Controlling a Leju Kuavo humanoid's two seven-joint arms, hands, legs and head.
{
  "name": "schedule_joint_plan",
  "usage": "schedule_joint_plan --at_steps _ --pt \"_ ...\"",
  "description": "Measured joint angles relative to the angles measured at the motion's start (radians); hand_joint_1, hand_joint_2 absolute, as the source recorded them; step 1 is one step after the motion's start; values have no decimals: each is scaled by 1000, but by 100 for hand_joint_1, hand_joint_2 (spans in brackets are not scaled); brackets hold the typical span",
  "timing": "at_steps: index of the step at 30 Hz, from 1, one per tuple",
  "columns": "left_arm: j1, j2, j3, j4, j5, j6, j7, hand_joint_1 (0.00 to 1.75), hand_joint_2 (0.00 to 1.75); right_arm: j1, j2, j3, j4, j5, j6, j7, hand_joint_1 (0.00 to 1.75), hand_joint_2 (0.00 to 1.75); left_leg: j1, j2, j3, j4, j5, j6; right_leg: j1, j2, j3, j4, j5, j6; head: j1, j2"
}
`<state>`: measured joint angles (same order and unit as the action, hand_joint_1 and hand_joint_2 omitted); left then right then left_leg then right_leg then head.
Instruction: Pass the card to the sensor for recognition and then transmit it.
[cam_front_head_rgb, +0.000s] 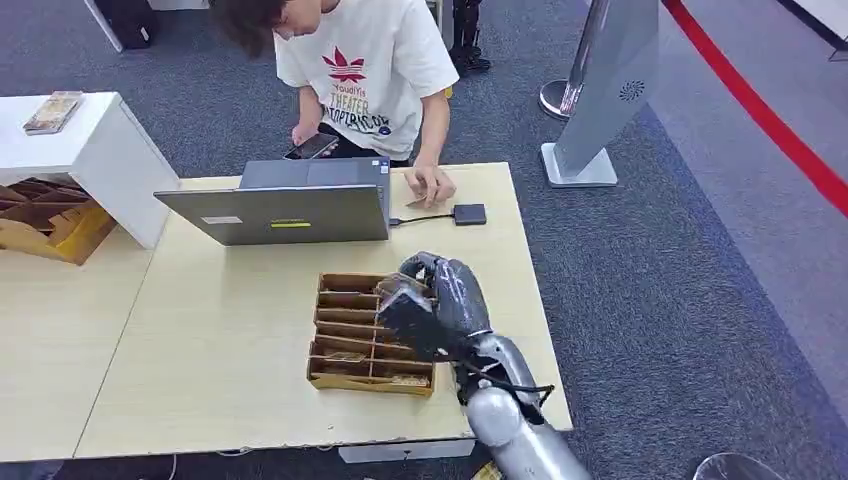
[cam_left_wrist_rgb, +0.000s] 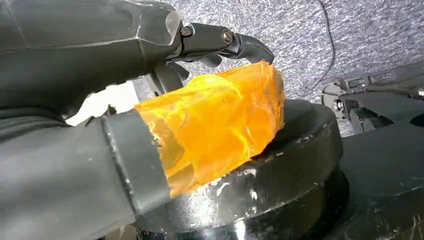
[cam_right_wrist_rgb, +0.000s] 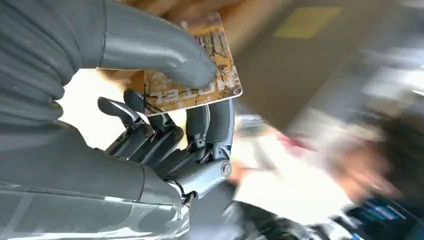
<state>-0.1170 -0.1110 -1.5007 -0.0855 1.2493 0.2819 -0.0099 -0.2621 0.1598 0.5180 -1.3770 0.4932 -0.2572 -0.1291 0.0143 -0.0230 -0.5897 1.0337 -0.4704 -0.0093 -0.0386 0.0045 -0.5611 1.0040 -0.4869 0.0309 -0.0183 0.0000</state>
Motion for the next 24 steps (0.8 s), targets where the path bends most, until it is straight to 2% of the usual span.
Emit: schedule_joint_plan --at_steps 2,5,12,17,24 --pt "2 0 0 0 0 3 -5 0 0 16 -3 -27 -123 -196 21 -50 175 175 0 0 0 0 0 0 0 0 0 0 0 0 0 0" --pt "2 0 0 0 0 3 -6 0 0 34 -9 -62 -247 -320 49 -84 175 175 0 1 0 0 0 0 0 1 0 0 0 0 0 0" --pt "2 0 -1 0 1 2 -6 0 0 54 -16 -89 -355 -354 71 -99 175 175 0 1 0 0 0 0 0 1 0 0 0 0 0 0" --pt "2 0 -2 0 1 1 -6 0 0 53 -17 -92 -361 -349 110 -93 175 175 0 1 0 0 0 0 0 1 0 0 0 0 0 0" --pt "2 0 -10 0 0 1 -6 0 0 26 -17 -85 -342 -333 124 -83 175 175 0 1 0 0 0 0 0 1 0 0 0 0 0 0"
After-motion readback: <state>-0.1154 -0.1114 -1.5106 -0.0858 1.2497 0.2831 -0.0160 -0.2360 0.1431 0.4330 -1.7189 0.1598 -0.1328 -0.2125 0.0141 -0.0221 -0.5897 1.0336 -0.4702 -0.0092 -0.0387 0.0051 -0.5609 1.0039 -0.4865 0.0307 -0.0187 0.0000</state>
